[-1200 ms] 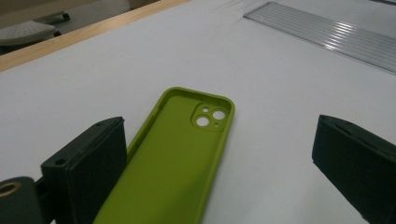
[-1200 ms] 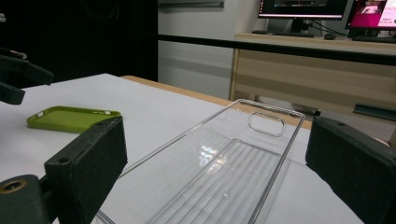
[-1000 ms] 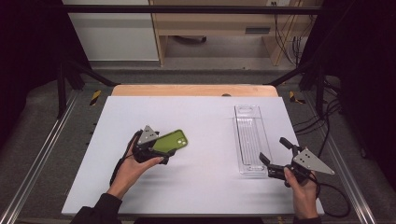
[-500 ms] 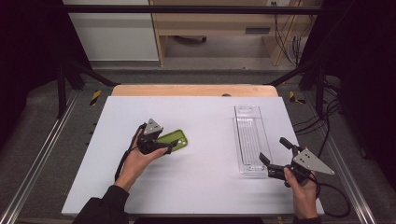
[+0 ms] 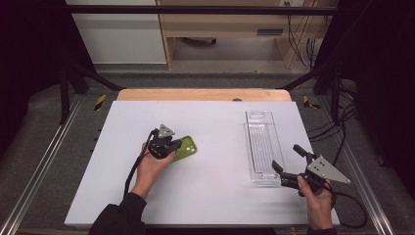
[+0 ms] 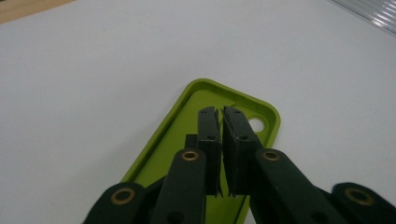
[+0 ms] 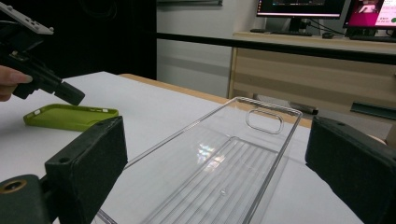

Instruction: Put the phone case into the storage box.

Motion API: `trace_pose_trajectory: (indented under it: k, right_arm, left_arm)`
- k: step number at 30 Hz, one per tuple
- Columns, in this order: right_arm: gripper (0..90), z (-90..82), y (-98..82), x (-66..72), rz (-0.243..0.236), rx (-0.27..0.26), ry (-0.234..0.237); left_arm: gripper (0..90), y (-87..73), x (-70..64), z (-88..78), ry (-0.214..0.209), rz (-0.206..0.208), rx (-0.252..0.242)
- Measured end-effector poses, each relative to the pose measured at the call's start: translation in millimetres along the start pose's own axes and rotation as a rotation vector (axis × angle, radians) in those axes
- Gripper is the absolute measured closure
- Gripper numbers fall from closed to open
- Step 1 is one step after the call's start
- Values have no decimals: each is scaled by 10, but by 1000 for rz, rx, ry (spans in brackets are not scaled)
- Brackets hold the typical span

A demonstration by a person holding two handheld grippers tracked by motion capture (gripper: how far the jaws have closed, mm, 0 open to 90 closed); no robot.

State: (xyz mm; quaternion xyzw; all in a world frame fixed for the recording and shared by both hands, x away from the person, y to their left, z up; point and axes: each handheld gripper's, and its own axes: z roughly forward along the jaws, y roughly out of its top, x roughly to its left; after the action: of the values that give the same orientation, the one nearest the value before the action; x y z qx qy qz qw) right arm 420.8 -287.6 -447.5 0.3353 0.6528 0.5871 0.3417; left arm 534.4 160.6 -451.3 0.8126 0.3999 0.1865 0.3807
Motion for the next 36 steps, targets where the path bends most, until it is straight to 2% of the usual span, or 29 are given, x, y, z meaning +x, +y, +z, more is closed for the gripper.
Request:
trace_pose_trajectory:
  k: [2,8,12,17,25,27,36]
  right_arm:
    - [58,0,0,0,0,0,-1]
    - [59,-3,-6,-2,-2,3,-3]
    - [60,3,-13,1,-12,12,-1]
    - [61,3,-19,5,-13,14,0]
    - [62,4,-27,10,-11,16,1]
    - [61,6,-28,12,-12,18,1]
    - [61,-7,-37,-5,-8,18,-9]
  left_arm:
    - [894,2,-25,22,5,-6,15]
    - [899,-8,-46,74,21,-28,51]
    - [900,-37,-80,121,6,-27,65]
    - [900,-72,-91,146,15,-40,90]
    - [900,-155,-44,95,14,-55,126]
    - [900,-180,-44,80,6,-64,117]
    - [900,-247,-152,4,-25,-57,120]
